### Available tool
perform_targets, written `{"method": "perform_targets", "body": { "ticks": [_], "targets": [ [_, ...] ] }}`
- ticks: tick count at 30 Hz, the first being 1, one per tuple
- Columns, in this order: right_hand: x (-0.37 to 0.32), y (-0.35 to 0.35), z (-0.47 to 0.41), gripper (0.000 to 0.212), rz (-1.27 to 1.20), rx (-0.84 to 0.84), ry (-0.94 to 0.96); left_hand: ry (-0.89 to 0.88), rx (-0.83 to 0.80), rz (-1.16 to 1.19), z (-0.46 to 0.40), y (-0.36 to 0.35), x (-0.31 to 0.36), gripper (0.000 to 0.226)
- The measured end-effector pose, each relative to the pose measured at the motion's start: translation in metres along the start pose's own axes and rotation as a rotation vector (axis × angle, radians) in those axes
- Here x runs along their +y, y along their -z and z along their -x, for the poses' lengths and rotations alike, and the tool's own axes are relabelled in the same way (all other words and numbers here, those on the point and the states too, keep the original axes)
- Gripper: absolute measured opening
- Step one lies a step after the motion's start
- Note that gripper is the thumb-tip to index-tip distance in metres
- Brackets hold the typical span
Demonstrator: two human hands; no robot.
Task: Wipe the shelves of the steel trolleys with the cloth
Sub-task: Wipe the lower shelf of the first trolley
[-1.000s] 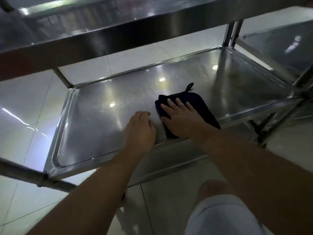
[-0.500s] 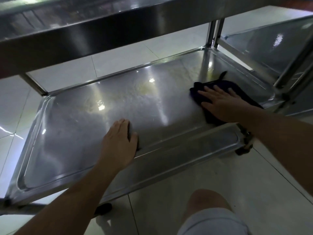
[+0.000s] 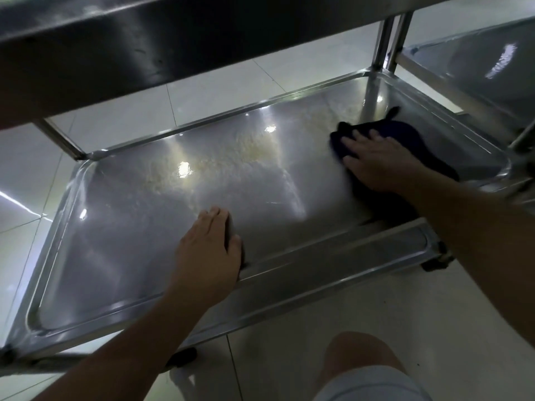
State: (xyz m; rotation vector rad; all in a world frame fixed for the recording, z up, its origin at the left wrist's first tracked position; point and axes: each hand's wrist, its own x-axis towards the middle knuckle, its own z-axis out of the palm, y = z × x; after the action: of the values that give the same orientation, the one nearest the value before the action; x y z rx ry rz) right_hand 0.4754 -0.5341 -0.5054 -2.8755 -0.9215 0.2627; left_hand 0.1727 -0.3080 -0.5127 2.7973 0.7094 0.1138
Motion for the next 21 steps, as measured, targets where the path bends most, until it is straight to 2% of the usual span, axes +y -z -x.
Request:
{"method": "perform_targets", "body": {
  "ticks": [4,7,9,11,16,21],
  "targets": [
    [-0.114,-0.031,0.021,0.064,0.031,-0.008,0.382,-0.001,-0.003,-0.003,0.000,-0.001,0.000,0.061],
    [-0.126,-0.033,0.028,0.064,0.017,-0.041,0.559,-0.011,-0.010,0.009,0.001,0.000,0.000,0.063],
    [-0.107,-0.026,0.017,0.063,0.028,-0.055,0.580,-0.013,-0.010,0.024,0.001,0.000,-0.001,0.062],
    [-0.074,-0.017,-0.006,0.062,0.038,-0.047,0.473,-0.010,-0.017,0.032,0.001,-0.001,0.000,0.063],
    [0.034,0.012,-0.056,0.059,0.006,0.002,0.030,0.009,-0.007,0.043,0.003,0.001,0.000,0.073],
    [0.107,0.023,-0.039,0.060,0.020,0.044,-0.153,0.003,-0.009,0.047,0.003,0.002,0.001,0.067]
  ]
}}
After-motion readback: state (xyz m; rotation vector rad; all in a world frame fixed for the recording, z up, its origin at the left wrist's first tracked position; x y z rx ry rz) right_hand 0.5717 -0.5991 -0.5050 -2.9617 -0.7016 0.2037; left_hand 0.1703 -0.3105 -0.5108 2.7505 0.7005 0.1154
